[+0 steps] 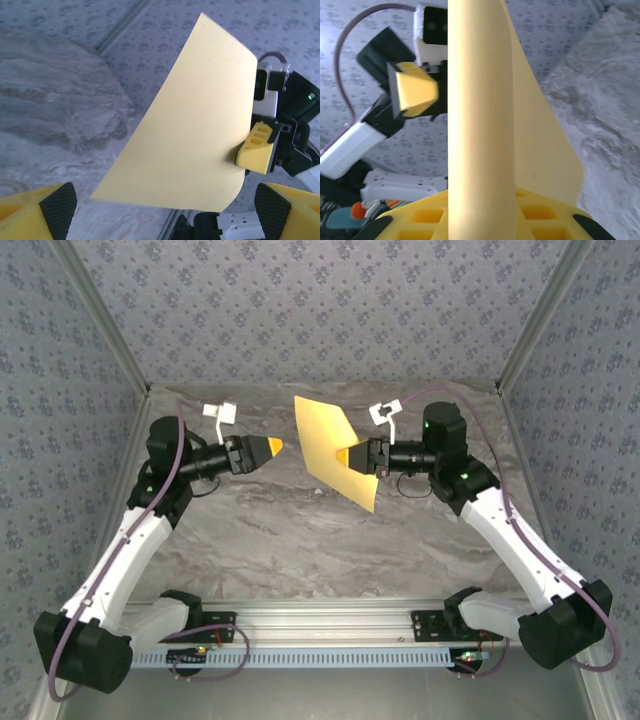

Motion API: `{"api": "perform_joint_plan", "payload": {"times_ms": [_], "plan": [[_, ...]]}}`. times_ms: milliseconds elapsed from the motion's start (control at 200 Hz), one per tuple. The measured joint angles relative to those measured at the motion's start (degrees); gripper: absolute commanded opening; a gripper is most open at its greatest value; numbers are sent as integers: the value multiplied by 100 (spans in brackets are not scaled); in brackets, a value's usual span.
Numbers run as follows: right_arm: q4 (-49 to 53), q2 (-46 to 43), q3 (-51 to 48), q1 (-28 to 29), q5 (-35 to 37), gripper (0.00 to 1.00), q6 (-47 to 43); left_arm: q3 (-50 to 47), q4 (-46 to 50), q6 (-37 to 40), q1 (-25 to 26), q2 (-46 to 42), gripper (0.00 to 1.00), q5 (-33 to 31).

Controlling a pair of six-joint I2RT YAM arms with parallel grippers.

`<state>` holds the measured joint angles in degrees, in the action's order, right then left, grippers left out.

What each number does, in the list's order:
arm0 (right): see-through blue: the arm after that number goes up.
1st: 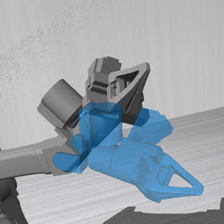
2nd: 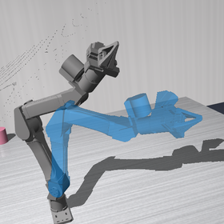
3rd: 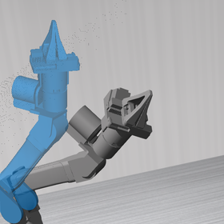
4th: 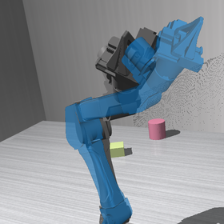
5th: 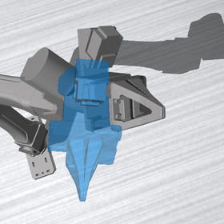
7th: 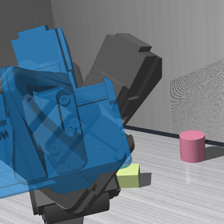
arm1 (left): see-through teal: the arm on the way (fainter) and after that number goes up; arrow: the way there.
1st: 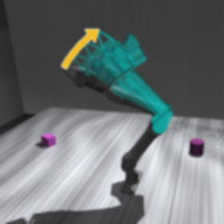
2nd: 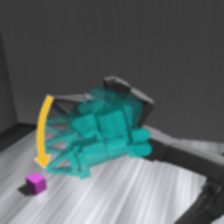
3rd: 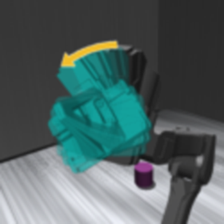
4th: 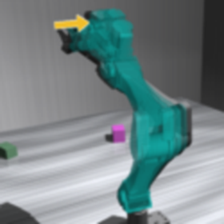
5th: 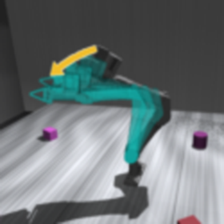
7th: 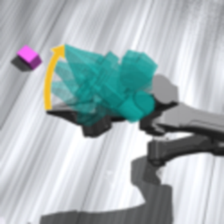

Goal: Fold a paper plane with a square sheet of paper (fold left side to right side)
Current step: Pick up the square sheet of paper from the center of the table, then place a square sheet of paper at the center of the table.

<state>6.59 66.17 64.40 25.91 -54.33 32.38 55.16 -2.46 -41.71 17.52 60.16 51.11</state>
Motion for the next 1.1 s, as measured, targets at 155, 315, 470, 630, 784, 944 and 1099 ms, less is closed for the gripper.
{"api": "perform_joint_plan", "payload": {"times_ms": [155, 315, 470, 630, 784, 944, 1099], "plan": [[299, -131, 297, 59, -214, 26, -44, 273, -92, 116, 358, 297, 90, 81], [485, -203, 348, 63, -210, 27, -87, 337, -271, 120, 557, 483, 45, 157], [562, -201, 223, -2, -166, 35, -136, 348, -483, 33, 741, 616, 2, 186], [979, -203, 114, -271, 275, 61, -431, 317, -442, 125, 776, 710, 0, 42], [1543, -199, -109, -531, 1217, 83, -815, 168, -131, 297, 774, 938, 0, -315], [1792, -70, -570, -621, 2256, 100, -968, -299, 136, 402, 767, 1585, 0, -752], [1401, 127, -1379, -671, 2815, 100, -785, -719, 297, 424, 721, 2347, 0, -1196]]}}
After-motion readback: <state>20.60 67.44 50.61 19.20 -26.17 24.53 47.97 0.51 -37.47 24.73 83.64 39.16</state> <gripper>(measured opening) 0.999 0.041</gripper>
